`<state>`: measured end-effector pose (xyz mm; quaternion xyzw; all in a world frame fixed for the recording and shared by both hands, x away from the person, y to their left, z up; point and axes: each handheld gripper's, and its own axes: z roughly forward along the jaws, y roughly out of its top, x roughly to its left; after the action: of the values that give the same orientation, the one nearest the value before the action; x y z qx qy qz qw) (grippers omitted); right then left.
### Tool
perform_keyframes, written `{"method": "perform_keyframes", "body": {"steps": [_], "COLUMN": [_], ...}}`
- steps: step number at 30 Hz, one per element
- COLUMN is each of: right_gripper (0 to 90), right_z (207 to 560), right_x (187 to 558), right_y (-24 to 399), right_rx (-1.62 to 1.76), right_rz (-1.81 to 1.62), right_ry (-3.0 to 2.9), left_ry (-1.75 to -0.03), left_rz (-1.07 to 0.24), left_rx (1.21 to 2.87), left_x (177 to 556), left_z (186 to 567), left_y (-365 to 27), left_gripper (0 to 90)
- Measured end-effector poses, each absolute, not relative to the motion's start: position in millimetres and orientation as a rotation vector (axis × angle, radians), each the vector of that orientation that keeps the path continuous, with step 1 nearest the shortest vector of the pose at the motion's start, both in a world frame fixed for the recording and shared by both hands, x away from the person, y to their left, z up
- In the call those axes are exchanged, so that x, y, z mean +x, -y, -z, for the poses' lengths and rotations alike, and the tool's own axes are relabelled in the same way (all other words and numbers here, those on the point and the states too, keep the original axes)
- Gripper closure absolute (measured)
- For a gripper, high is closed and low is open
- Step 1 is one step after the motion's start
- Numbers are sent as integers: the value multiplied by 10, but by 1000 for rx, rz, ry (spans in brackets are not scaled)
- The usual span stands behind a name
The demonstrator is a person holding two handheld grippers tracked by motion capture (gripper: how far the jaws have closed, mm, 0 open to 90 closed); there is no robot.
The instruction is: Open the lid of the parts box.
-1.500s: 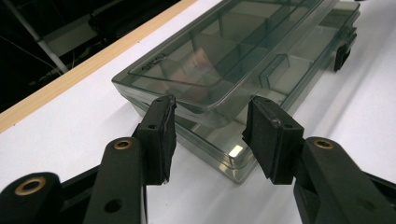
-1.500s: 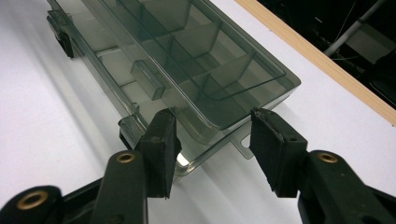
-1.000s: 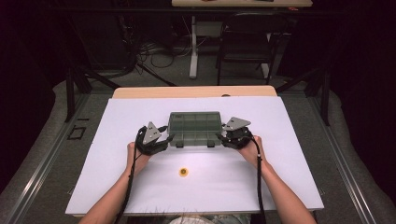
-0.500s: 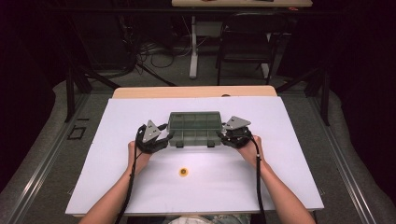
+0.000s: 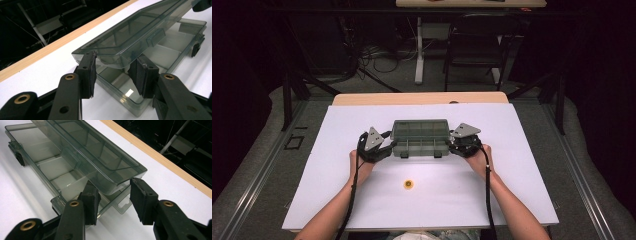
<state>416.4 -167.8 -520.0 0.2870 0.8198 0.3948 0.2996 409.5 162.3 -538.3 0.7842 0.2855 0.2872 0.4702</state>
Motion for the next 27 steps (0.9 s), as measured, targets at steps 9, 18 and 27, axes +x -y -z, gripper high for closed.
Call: {"method": "perform_keyframes", "body": {"steps": [9,18,27], "right_gripper": [588,614,660], "right_z": [5175,5123,5098], "right_x": [4205,4229,4258], "right_y": [1666,1658,1665], "right_rx": [793,791,805], "right_rz": [-1052,-1058,-1063], "right_ry": [-2169,-2149,-2121], "left_ry": [-700,-683,-691], "left_rz": [-722,-738,-737], "left_rx": [1906,1911,1906], "left_x": [4122,4153,4180], "left_z": [5333,5276,5246], "left_y": [-1623,-1634,-1635], "left_gripper": [597,619,653]}}
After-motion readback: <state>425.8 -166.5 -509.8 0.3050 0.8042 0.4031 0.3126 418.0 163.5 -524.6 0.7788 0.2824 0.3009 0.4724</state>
